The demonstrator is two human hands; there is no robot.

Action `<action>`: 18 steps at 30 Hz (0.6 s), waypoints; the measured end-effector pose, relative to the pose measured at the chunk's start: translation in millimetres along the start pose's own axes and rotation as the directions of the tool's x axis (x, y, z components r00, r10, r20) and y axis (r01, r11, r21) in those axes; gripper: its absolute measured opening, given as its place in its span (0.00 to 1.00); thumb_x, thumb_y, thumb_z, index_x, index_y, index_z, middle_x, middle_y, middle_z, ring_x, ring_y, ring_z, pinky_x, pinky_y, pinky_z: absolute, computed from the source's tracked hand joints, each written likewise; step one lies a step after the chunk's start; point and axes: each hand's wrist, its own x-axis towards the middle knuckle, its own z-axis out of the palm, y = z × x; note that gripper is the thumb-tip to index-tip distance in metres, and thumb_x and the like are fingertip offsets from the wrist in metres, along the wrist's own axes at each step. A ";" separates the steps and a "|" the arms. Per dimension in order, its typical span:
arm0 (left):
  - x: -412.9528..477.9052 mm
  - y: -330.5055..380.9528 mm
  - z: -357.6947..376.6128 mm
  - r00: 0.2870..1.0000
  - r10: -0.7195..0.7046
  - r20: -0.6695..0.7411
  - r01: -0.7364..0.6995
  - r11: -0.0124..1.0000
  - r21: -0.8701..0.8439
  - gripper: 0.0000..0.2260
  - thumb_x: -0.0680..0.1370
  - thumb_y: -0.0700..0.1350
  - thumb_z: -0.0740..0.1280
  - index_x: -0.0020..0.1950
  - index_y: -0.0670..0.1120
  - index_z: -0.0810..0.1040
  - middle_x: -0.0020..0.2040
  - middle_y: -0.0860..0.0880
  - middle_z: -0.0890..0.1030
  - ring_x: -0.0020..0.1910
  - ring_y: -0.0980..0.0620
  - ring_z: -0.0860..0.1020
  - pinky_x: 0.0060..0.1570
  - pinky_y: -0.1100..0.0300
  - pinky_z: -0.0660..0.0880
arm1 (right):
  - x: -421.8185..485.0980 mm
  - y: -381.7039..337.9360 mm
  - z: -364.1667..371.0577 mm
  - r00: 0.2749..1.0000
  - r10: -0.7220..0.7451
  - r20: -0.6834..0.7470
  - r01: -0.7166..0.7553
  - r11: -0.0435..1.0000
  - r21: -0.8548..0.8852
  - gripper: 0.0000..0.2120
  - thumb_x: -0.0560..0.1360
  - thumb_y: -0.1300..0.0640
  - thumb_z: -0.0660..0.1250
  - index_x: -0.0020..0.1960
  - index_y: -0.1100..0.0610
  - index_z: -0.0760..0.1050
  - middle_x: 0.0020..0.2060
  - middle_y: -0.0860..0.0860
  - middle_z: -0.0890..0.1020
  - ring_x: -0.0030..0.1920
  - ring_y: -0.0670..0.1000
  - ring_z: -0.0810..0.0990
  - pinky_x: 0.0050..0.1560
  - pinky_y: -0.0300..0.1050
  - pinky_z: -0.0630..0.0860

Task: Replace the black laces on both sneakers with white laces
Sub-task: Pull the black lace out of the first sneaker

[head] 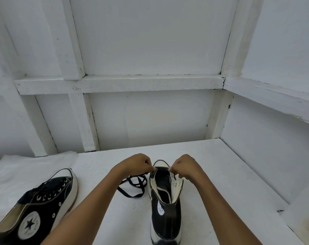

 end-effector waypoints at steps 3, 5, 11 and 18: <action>-1.2 0.2 -4.6 1.000 0.003 0.029 -0.002 0.999 -0.038 0.04 0.76 0.42 0.69 0.43 0.45 0.82 0.37 0.53 0.80 0.32 0.58 0.72 0.33 0.67 0.67 | 0.4 0.6 -0.2 1.000 -0.001 -0.002 0.000 1.000 -0.003 0.13 0.71 0.61 0.69 0.48 0.71 0.79 0.34 0.55 0.78 0.28 0.49 0.75 0.24 0.34 0.62; -3.1 -0.4 -10.2 0.999 -0.029 0.019 0.031 0.989 -0.141 0.04 0.76 0.39 0.68 0.45 0.42 0.82 0.36 0.52 0.78 0.32 0.55 0.70 0.31 0.66 0.66 | 0.5 1.2 -0.5 1.000 0.001 0.003 -0.001 1.000 -0.004 0.12 0.71 0.61 0.69 0.47 0.71 0.80 0.34 0.55 0.79 0.29 0.50 0.76 0.24 0.34 0.62; -8.6 -2.1 -18.1 0.992 0.028 -0.124 -0.088 0.858 -0.506 0.09 0.83 0.42 0.62 0.44 0.45 0.76 0.54 0.49 0.85 0.55 0.55 0.79 0.47 0.60 0.69 | 0.3 0.8 -0.3 1.000 -0.011 -0.008 0.011 1.000 -0.022 0.08 0.72 0.60 0.70 0.38 0.65 0.80 0.30 0.54 0.77 0.26 0.49 0.74 0.24 0.34 0.63; -0.1 -8.0 -8.3 0.989 -0.037 -0.147 -0.083 0.677 -0.732 0.07 0.83 0.42 0.62 0.46 0.43 0.72 0.36 0.46 0.74 0.28 0.53 0.72 0.34 0.59 0.71 | 1.2 2.1 -0.4 1.000 -0.009 -0.010 0.009 1.000 -0.017 0.10 0.73 0.58 0.71 0.42 0.66 0.82 0.31 0.54 0.78 0.25 0.47 0.73 0.23 0.33 0.63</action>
